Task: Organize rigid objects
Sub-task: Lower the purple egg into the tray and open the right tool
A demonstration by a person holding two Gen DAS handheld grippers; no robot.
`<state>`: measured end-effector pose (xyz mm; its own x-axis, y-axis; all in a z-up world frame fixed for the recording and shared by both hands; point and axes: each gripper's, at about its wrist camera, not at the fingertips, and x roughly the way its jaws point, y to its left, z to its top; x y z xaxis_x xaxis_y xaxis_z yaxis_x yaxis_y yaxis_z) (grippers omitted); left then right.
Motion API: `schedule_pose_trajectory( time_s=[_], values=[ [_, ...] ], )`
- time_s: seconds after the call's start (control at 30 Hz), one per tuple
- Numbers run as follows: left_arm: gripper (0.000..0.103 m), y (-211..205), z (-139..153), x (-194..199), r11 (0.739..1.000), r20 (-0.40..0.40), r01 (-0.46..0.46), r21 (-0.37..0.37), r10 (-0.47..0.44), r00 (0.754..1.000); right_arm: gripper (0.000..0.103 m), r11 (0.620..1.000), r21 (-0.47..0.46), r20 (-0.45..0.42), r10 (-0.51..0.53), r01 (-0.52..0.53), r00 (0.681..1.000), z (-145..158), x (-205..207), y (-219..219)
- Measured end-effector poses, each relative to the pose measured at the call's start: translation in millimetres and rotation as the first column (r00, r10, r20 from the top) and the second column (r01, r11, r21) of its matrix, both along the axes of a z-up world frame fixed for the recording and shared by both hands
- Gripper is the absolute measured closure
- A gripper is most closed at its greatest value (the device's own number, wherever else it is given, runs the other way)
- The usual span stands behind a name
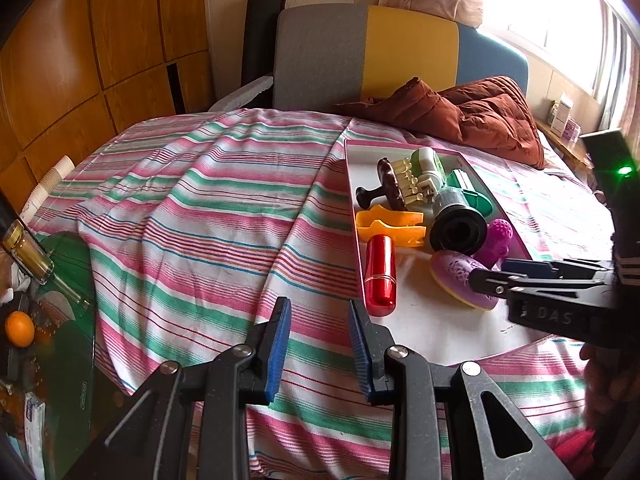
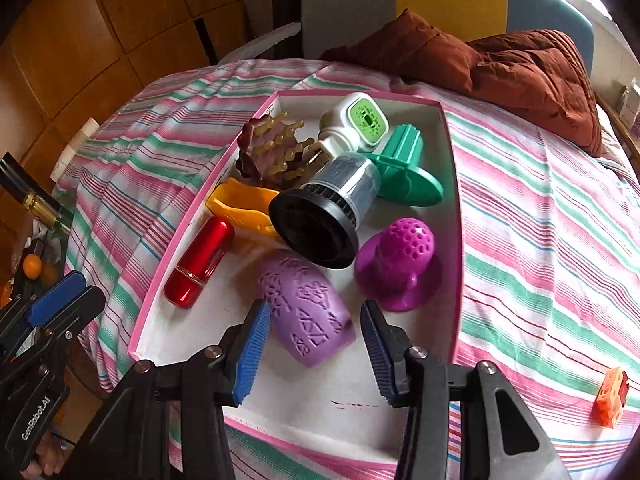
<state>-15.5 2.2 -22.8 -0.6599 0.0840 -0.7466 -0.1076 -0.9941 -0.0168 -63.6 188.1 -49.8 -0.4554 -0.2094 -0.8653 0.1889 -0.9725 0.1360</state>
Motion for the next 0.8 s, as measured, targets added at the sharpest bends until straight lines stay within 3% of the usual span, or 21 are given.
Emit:
schedule_pose_trajectory(
  time_s=[0.43, 0.63, 0.8],
  values=[
    [0.073, 11, 7, 4, 0.999, -0.014, 0.033, -0.008, -0.033, 0.999, 0.055, 0.995, 0.009, -0.067, -0.094, 0.094, 0.993, 25, 16, 54],
    [0.073, 22, 8, 4, 0.998, -0.013, 0.061, -0.014, -0.061, 0.998, 0.056, 0.978, 0.055, -0.07, -0.199, 0.203, 0.977, 31, 21, 107],
    [0.073, 36, 9, 5, 0.995, -0.013, 0.098, -0.022, -0.098, 0.995, 0.056, 0.939, 0.084, -0.071, -0.328, 0.333, 0.942, 34, 29, 169]
  ],
)
